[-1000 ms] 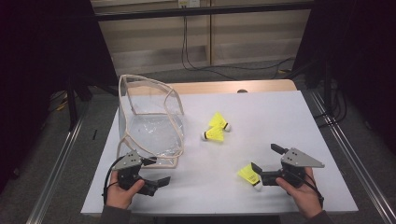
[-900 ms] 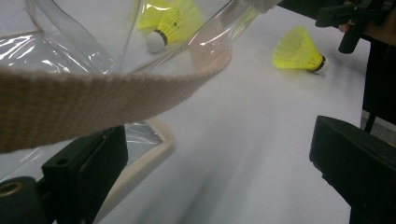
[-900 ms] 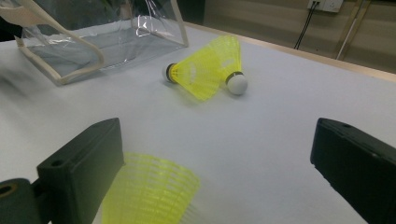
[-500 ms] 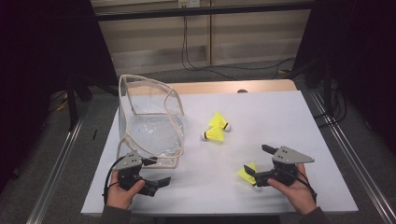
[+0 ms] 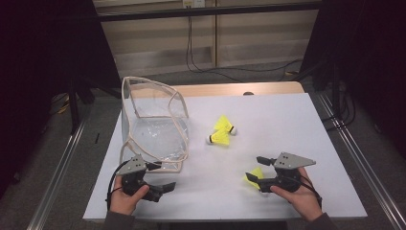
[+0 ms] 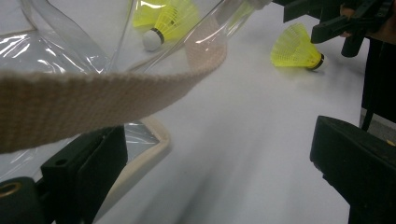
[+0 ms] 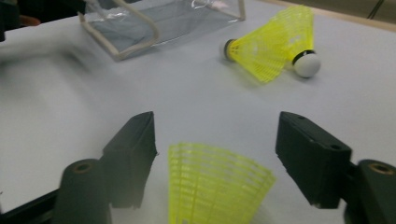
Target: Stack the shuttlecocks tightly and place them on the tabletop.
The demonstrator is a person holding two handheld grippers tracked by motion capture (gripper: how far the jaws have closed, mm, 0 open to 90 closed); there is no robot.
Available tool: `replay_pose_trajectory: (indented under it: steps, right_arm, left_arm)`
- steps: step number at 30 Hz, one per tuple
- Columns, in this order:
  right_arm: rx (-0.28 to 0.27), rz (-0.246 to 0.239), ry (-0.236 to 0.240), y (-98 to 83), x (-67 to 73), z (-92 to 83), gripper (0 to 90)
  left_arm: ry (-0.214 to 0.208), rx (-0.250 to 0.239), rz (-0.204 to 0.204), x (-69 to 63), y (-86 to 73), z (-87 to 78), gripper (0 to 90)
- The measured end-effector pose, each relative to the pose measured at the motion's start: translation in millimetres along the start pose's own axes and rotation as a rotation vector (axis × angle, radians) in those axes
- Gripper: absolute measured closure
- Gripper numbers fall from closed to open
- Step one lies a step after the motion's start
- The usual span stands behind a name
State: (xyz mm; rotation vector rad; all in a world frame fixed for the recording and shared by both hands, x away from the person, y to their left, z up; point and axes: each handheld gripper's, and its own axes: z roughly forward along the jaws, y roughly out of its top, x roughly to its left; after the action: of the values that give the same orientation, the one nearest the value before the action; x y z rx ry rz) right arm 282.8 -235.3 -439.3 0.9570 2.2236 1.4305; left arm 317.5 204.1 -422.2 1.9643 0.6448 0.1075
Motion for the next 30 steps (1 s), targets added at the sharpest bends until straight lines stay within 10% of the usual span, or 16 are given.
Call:
replay_pose_trajectory:
  steps: [30]
  right_arm:
    - [0.065, 0.001, 0.047, 9.2, -11.7, 2.4, 87.2]
  left_arm:
    - [0.001, -0.009, -0.002, -0.7, 0.2, 1.0, 4.1]
